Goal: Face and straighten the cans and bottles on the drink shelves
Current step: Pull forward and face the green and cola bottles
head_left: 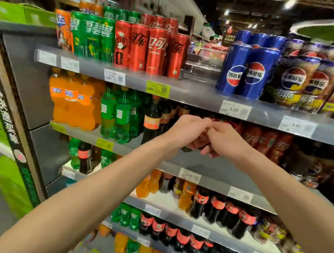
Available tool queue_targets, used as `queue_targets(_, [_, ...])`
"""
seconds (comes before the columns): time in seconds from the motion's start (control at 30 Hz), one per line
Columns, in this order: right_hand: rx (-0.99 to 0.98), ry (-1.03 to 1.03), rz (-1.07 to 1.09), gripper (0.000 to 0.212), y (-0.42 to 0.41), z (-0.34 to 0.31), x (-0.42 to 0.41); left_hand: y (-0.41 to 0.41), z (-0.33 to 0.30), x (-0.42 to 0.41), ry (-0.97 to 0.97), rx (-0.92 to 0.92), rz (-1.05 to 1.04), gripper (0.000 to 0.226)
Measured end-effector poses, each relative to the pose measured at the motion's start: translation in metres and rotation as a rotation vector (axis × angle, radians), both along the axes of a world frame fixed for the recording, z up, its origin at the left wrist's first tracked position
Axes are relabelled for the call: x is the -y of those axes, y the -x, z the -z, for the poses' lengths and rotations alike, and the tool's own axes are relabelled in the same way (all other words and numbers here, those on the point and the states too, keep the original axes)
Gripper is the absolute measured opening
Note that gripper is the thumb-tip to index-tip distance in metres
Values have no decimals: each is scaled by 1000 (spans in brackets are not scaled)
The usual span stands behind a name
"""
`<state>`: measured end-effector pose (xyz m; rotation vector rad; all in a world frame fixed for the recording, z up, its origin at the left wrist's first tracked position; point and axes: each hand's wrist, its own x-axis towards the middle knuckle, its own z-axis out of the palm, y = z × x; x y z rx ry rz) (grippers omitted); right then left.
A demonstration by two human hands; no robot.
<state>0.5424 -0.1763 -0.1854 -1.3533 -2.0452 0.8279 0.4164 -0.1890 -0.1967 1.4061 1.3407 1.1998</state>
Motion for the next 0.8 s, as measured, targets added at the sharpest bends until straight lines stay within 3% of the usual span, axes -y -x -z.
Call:
queue_targets(0.23, [-74, 45, -37, 34, -32, -9, 62, -26, -4, 74, -12, 1, -36, 34])
queue_targets(0.5, [-185, 133, -78, 39, -73, 13, 215, -64, 9, 227, 77, -20, -80, 34])
queue_targets(0.8, [-198, 106, -72, 36, -74, -19, 317, -63, -19, 326, 51, -18, -46, 44])
